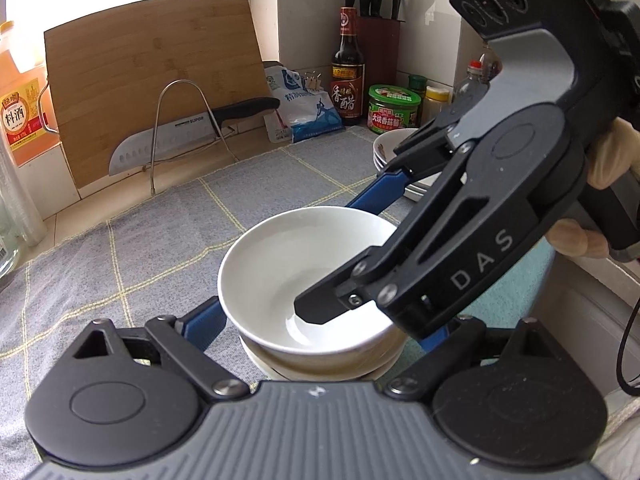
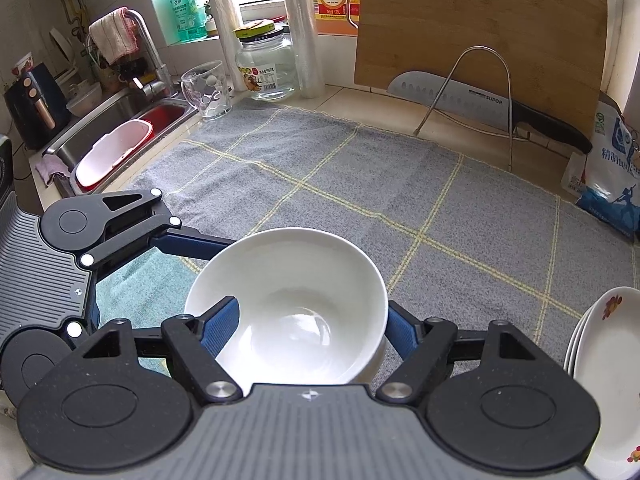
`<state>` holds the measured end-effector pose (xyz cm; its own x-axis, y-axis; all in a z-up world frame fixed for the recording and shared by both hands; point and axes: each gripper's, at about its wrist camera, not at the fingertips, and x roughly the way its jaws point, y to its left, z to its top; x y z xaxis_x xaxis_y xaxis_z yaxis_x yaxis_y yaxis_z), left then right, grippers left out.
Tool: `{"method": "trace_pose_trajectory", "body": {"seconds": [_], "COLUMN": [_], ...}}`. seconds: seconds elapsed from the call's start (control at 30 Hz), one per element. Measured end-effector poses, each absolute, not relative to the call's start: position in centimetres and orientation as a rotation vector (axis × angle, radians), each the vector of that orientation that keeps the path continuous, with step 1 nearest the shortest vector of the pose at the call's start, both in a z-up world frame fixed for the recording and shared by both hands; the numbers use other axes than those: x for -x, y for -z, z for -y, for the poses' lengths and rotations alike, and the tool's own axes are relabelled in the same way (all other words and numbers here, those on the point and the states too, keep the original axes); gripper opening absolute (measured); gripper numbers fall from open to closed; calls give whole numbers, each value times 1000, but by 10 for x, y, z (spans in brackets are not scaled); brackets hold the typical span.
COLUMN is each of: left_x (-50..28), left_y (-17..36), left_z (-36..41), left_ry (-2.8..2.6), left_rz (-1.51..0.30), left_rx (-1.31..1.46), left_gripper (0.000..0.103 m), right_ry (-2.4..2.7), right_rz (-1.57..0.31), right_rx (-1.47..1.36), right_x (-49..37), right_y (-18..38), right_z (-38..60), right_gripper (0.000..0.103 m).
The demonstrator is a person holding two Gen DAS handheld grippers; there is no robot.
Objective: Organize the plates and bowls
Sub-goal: 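Open the right gripper and withdraw it from the three-bowl stack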
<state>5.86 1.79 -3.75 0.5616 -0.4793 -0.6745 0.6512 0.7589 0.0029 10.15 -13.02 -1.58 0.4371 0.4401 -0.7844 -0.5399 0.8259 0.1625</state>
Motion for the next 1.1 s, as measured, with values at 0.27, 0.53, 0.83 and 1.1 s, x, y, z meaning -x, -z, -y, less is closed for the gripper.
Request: {"method": "trace_pose_trajectory", "body": {"seconds": [0.27,0.53,0.83,1.1], "left_x": [-58,-59,-53,-44], "left_y": [42,45,40,36], "left_z": [-16,-17,-23,-32], "left_ry": [682,702,717,738], "left_rz": [-712,-725,-709,-713], "left_rx": [-269,-268,-292,-302], "left_gripper": [95,98,98,99], "right_ry": [-606,-609,-616,-581], "right_rz": [-934,-920,-879,-894], "right_rx": [137,127,143,140], "right_x": [-101,-97,-89,-79], "right_y": [18,18,13,22], "right_z": [130,130,129,138], "right_gripper": [82,90,99,99]}}
